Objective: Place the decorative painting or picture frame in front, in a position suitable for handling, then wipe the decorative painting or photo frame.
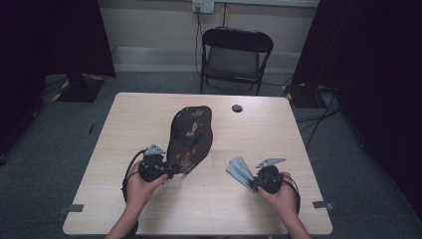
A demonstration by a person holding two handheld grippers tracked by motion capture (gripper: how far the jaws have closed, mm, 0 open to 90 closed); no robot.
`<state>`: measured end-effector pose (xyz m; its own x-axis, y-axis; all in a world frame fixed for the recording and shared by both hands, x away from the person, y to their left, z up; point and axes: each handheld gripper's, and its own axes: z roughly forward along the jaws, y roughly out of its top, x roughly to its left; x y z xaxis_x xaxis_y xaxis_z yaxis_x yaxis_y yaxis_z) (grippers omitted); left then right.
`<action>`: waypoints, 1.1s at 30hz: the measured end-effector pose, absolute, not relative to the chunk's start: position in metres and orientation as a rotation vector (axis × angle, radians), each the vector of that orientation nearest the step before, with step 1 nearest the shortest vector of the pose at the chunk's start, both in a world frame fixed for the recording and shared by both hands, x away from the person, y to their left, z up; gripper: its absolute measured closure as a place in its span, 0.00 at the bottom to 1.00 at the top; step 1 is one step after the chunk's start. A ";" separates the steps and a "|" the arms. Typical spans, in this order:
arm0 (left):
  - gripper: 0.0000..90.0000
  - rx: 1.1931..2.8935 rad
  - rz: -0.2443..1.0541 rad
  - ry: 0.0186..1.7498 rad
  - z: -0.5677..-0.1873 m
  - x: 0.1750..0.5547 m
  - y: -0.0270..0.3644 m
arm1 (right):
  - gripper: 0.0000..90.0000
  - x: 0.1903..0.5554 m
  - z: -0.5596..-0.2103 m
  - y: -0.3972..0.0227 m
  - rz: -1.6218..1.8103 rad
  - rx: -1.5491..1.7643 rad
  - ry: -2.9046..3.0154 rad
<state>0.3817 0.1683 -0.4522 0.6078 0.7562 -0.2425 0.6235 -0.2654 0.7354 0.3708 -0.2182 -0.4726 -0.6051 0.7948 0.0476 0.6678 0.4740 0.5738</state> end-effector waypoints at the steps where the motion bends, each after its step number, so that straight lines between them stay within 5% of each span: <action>1: 0.66 1.984 0.193 1.089 -0.452 0.382 0.168 | 0.88 0.371 -0.472 -0.218 0.822 1.278 2.491; 13: 0.64 1.990 0.192 1.066 -0.449 0.380 0.168 | 0.90 0.372 -0.470 -0.218 0.821 1.314 2.499; 27: 0.84 1.992 0.181 1.073 -0.442 0.380 0.168 | 0.90 0.373 -0.463 -0.207 0.829 1.296 2.533; 33: 0.87 2.011 0.203 1.062 -0.442 0.382 0.169 | 0.77 0.373 -0.463 -0.205 0.843 1.232 2.549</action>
<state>0.3819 0.1692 -0.4418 0.6290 0.7449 -0.2224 0.6100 -0.2956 0.7352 0.3732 -0.2047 -0.4629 -0.6377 0.7666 0.0752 0.6604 0.4939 0.5657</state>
